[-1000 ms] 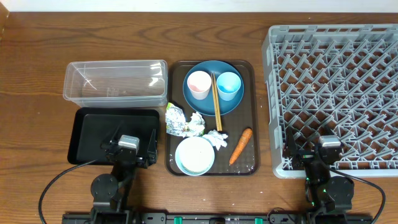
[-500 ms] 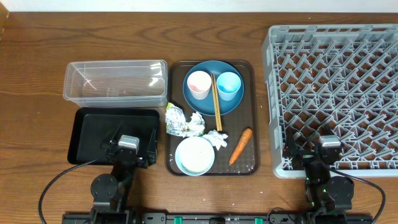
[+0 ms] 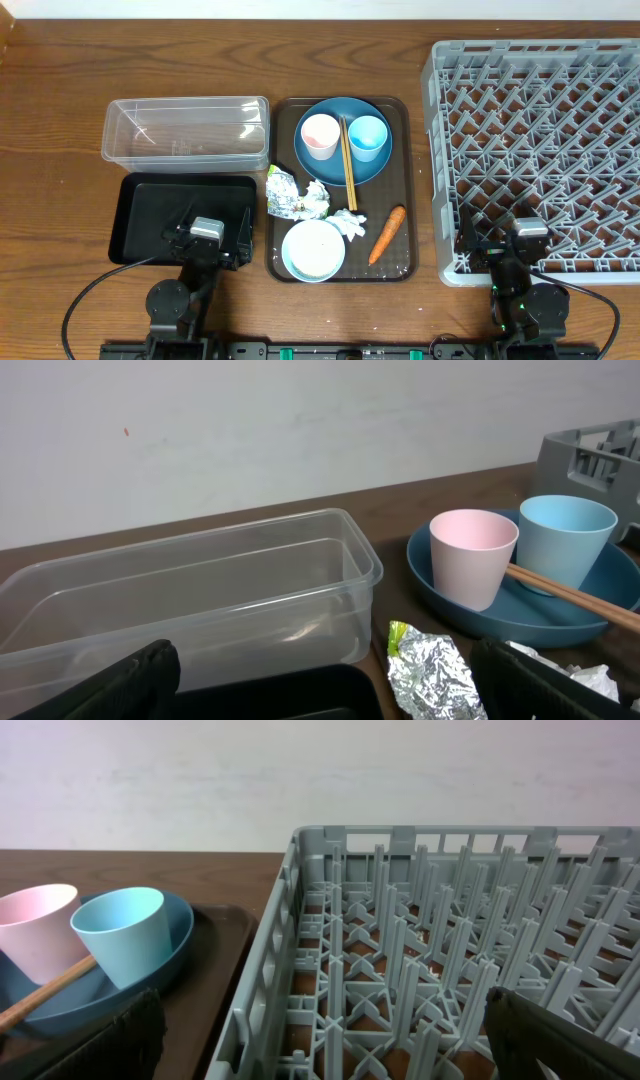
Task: Sort waste into correct bins and load items into the dishwasher rack
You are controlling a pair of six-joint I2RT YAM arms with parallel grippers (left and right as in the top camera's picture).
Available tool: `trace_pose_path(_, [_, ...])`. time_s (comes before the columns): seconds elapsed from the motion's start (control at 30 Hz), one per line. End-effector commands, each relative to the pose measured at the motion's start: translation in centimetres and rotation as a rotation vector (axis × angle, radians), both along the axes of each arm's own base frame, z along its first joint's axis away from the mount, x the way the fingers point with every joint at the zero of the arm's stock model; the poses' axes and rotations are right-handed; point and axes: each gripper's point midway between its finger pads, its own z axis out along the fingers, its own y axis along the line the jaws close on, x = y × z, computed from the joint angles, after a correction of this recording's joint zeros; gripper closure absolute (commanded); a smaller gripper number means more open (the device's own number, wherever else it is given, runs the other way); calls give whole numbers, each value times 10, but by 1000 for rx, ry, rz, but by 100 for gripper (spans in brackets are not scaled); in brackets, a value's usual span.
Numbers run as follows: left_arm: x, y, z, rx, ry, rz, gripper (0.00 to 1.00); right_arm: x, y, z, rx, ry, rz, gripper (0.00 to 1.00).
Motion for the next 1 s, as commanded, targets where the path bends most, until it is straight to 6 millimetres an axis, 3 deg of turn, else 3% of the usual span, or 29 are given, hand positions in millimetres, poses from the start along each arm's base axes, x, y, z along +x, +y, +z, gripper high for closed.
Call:
trace_pose_path(0.0, [-3, -10, -11, 11, 34, -61, 5, 0, 2, 0, 0, 0, 7, 1])
trace_pose_path(0.07, [-3, -9, -9, 17, 23, -61, 5, 0, 2, 0, 0, 0, 7, 1])
trace_pose_path(0.17, [-6, -23, 14, -41, -56, -141, 5, 0, 2, 0, 0, 0, 7, 1])
trace_pose_path(0.27, [-12, -30, 40, -206, -46, -177, 5, 0, 2, 0, 0, 0, 7, 1])
trace_pose_path(0.4, [-26, -44, 81, -237, -11, -267, 5, 0, 2, 0, 0, 0, 7, 1])
trace_pose_path(0.5, [-30, -49, 109, -249, 104, -285, 5, 0, 2, 0, 0, 0, 7, 1])
trace_pose_path(0.67, [-20, -59, 150, -286, 371, -313, 5, 0, 2, 0, 0, 0, 7, 1])
trace_pose_path(0.83, [-11, -83, 182, -349, 662, -411, 5, 0, 2, 0, 0, 0, 7, 1])
trace_pose_path(0.97, [10, -92, 197, -377, 698, -456, 5, 0, 2, 0, 0, 0, 7, 1])
